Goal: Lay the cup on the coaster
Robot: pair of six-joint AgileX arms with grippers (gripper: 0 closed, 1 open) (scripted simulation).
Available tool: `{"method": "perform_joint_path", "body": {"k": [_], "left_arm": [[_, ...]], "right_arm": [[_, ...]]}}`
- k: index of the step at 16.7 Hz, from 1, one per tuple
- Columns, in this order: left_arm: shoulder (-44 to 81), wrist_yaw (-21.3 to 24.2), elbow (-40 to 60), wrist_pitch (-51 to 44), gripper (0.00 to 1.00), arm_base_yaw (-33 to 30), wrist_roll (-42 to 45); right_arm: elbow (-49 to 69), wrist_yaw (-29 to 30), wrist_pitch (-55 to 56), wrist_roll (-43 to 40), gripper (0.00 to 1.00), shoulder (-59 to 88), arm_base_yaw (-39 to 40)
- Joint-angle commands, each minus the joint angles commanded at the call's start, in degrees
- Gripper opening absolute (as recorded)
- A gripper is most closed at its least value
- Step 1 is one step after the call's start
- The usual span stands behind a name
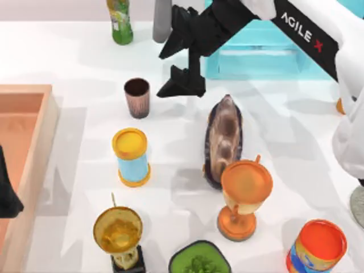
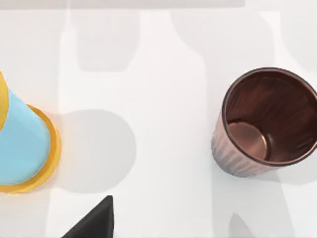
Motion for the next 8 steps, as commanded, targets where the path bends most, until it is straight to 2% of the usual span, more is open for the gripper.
{"method": "perform_joint_path", "body": {"k": [8], "left_arm": [[0.0,0.0,0.0,0.0,1.0,0.0,0.0]], "right_arm": [[9.05,1.61,5.45,3.78,1.0,12.09,3.58]]}}
